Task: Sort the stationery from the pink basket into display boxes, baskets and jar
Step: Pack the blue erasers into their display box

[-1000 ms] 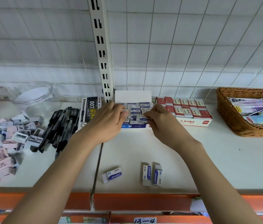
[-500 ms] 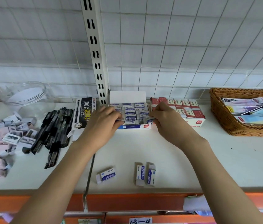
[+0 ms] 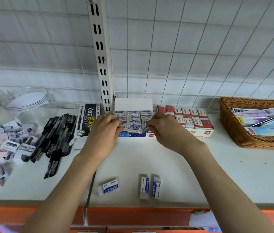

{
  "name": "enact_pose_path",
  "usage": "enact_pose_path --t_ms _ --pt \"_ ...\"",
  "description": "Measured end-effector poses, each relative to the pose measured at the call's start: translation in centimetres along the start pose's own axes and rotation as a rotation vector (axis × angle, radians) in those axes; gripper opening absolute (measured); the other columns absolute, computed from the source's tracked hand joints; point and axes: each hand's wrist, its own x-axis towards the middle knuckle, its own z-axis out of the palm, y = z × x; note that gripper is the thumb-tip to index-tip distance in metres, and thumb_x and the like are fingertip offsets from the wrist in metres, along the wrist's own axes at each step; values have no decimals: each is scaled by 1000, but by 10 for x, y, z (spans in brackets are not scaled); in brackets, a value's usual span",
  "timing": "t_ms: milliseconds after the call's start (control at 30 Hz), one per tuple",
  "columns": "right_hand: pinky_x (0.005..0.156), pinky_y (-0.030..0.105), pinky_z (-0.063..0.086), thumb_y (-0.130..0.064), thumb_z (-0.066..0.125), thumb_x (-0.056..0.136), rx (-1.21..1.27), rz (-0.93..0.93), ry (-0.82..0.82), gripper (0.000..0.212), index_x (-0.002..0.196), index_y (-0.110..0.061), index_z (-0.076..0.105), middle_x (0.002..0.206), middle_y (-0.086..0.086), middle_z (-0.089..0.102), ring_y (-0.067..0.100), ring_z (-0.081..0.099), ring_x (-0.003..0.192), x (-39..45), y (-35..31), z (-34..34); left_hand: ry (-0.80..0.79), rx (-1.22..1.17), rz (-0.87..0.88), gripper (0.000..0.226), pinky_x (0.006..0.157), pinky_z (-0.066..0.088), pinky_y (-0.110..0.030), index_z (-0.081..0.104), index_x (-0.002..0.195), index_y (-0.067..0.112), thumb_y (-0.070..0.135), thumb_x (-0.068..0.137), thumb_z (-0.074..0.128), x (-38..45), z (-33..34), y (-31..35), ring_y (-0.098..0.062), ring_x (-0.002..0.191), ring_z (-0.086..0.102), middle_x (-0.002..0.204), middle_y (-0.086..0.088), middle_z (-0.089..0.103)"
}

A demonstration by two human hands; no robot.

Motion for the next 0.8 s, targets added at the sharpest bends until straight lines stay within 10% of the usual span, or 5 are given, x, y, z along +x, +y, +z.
enact_pose_path --t_ms 800 --pt "85 36 41 -8 44 95 -17 -74 91 25 116 -2 57 108 16 58 34 53 97 3 -14 24 -117 -120 14 17 59 54 -39 61 95 1 15 88 54 -3 -10 -4 -32 65 66 81 -14 70"
